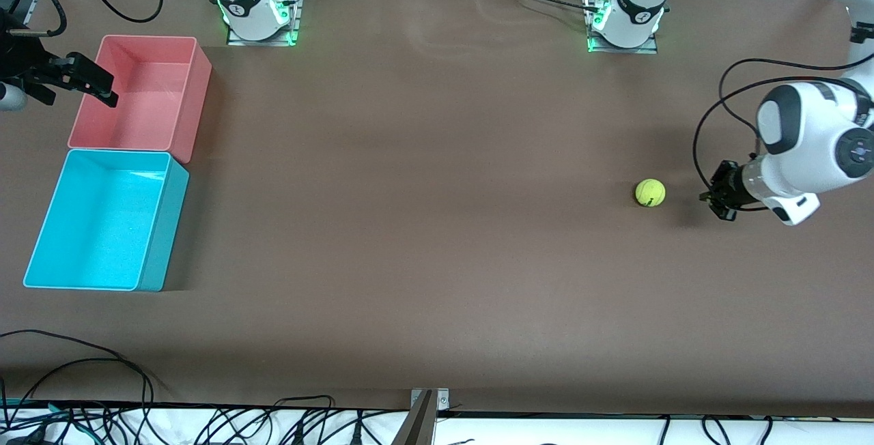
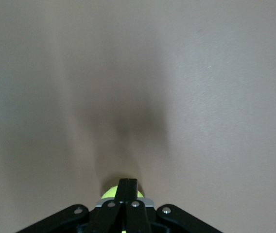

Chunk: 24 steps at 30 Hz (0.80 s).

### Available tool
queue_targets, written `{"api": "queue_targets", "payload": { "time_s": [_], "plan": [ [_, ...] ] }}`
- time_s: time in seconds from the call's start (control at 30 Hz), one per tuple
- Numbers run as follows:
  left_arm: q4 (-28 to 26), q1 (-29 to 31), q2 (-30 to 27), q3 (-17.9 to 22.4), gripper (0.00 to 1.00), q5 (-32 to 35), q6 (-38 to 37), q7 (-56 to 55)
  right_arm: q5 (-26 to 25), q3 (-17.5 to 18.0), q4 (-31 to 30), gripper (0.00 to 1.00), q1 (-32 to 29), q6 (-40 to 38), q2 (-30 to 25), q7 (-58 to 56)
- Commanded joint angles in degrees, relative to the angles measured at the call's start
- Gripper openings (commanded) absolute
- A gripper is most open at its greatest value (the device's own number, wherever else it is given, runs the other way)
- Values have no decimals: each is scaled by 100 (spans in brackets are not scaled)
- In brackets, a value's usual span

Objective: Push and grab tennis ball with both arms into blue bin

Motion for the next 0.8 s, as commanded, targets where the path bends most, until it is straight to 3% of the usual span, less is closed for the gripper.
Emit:
{"api": "queue_targets", "payload": {
  "time_s": [0.0,0.27,0.77],
  "plan": [
    [-855,38,-243,-51,0,148,825,-600,17,20,-49,100,-46,-27,-69,-14],
    [-1199,64,-112,-51,0,201,1335,-697,17,20,-49,100,-46,-27,-69,-14],
    [-1269,126,310,-24,0,218,1907,-714,17,20,-49,100,-46,-27,-69,-14]
  ]
}}
